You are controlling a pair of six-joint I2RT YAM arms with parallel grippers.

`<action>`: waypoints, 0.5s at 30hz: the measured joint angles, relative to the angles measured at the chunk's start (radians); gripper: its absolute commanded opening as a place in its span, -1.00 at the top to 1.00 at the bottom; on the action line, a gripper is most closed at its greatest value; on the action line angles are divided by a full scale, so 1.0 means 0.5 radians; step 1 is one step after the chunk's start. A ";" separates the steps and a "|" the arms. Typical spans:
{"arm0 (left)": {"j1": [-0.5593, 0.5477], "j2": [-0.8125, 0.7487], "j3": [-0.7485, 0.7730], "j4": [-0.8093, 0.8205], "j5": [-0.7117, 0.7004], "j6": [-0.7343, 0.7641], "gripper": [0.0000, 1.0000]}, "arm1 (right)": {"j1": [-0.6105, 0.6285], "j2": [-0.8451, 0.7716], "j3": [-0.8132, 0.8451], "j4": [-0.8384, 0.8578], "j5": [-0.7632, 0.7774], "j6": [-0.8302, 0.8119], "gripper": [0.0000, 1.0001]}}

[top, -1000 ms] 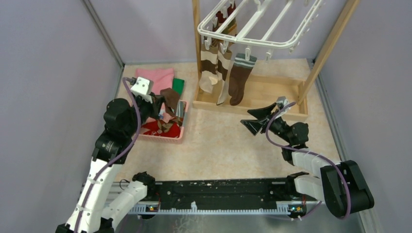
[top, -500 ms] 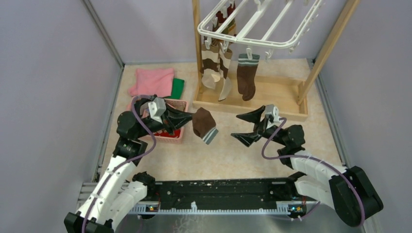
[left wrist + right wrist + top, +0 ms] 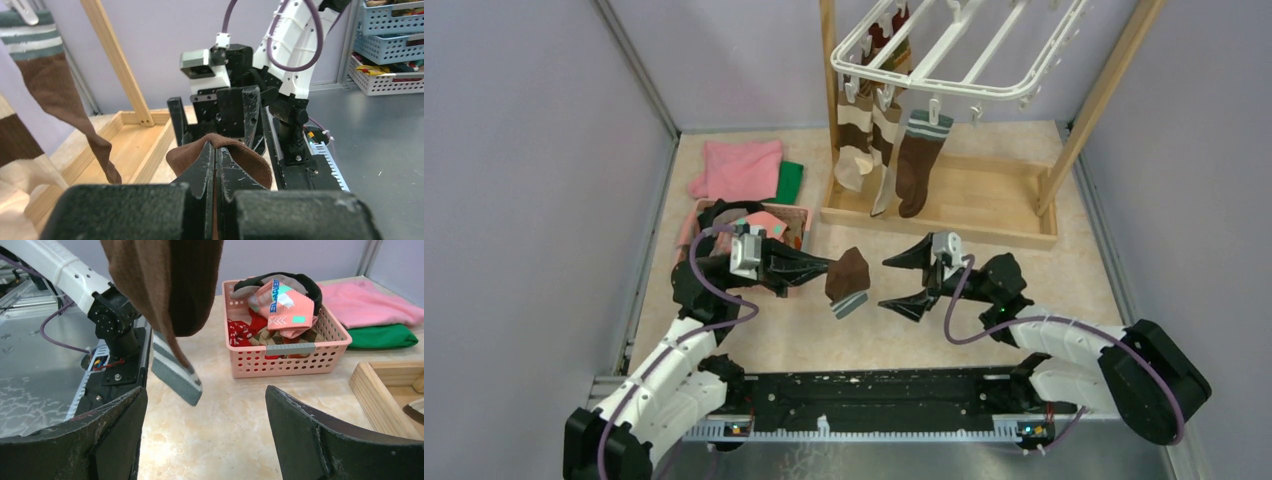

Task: Clip the socks to the hanger
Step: Pick up the sock from the bin.

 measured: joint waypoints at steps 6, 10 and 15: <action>-0.104 0.027 -0.001 0.130 0.006 -0.016 1.00 | 0.082 0.212 0.093 0.018 0.006 -0.039 -0.61; -0.143 0.050 -0.001 0.146 -0.005 -0.003 1.00 | 0.158 0.371 0.140 0.071 0.006 -0.009 -0.15; -0.145 0.046 -0.001 0.072 -0.081 0.098 1.00 | 0.214 0.422 0.172 0.069 -0.030 0.043 0.89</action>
